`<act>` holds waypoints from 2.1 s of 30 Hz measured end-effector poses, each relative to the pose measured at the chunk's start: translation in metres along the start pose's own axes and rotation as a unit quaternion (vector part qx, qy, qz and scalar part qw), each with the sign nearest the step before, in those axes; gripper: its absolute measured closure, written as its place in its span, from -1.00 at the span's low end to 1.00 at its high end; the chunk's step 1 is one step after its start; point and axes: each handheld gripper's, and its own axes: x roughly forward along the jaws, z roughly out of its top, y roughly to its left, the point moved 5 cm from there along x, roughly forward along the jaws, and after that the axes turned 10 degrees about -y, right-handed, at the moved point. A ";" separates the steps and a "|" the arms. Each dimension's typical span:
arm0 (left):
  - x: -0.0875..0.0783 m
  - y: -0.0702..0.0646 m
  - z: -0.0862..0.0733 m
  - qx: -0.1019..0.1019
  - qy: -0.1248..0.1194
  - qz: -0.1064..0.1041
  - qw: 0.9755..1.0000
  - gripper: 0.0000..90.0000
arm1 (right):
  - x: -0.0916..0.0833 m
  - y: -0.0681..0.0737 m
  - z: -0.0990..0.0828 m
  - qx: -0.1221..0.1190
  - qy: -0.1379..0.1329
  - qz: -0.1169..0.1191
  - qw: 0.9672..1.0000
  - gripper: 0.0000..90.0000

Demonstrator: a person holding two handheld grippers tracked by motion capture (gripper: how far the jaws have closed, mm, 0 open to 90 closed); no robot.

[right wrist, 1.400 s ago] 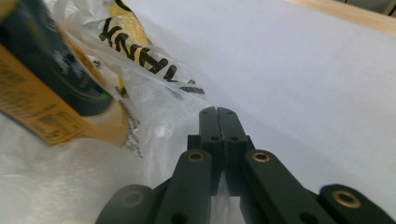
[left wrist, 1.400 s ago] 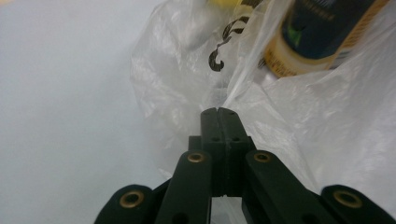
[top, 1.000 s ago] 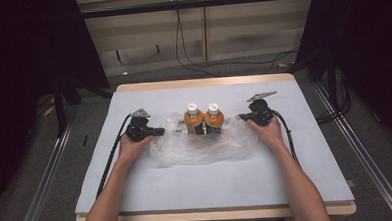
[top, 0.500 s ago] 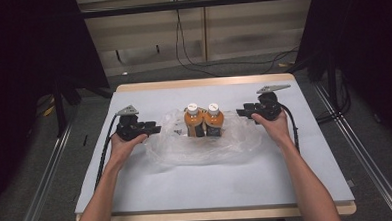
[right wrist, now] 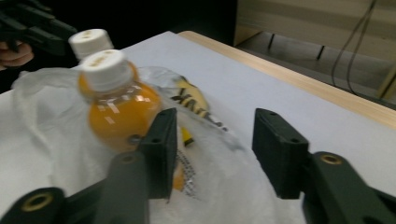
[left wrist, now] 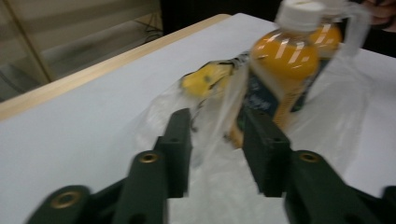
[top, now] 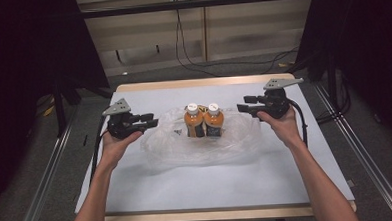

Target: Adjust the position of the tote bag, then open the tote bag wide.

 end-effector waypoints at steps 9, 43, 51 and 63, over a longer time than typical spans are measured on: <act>0.057 -0.039 -0.003 0.071 0.122 -0.052 0.989 0.73 | 0.019 0.027 -0.014 -0.065 0.124 0.059 0.988 0.90; 0.078 -0.006 -0.068 0.089 0.299 -0.030 0.950 0.74 | 0.051 0.015 -0.089 -0.156 0.331 0.044 0.930 1.00; 0.076 -0.007 -0.067 0.098 0.310 -0.031 0.945 0.69 | 0.028 -0.007 -0.091 -0.184 0.355 0.005 0.917 1.00; 0.066 0.007 -0.069 0.111 0.321 -0.017 0.940 0.78 | 0.004 -0.033 -0.093 -0.174 0.373 -0.026 0.911 1.00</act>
